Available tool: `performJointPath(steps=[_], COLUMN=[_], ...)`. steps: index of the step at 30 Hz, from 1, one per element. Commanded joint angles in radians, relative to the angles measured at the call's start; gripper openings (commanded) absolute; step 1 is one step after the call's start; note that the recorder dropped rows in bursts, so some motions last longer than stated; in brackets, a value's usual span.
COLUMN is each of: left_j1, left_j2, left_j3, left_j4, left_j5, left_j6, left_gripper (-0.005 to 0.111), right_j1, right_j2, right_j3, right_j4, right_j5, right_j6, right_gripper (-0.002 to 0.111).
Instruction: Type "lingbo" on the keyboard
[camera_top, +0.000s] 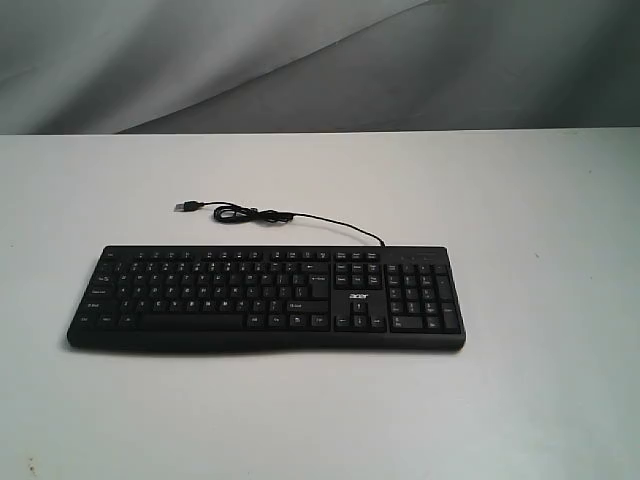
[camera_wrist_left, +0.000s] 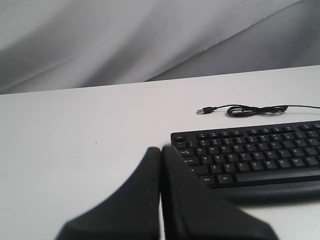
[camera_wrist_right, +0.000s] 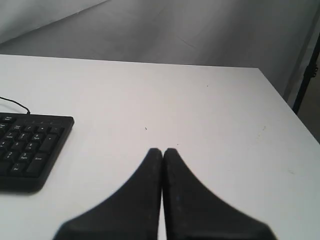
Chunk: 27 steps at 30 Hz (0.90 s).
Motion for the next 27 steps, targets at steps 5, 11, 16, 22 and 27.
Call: performJointPath(steps=[5,11,16,22,27], left_j1=[0.002,0.002,0.002,0.002,0.002], left_j2=[-0.003,-0.003,-0.003,-0.003,-0.003], left_j3=[0.004,0.004,0.004,0.004,0.004], left_j4=[-0.008,-0.008,-0.008,-0.008,-0.008], left_j5=[-0.005,-0.005,-0.005,-0.005,-0.005], left_j6=[-0.004,-0.004,-0.004,-0.004,-0.004], left_gripper=[0.001,0.001,0.001,0.001,0.001], right_j1=[-0.006,-0.006,-0.006,-0.006,-0.006], right_j2=[-0.003,-0.003,-0.003,-0.003,-0.003], right_j3=[0.004,0.004,0.004,0.004,0.004], right_j4=[0.002,0.002,0.002,0.002,0.002], right_j5=[-0.003,-0.003,-0.009,-0.196,-0.331], right_j6=[0.003,0.003,0.003,0.003,0.003], right_gripper=[0.000,0.000,0.000,0.000,0.000])
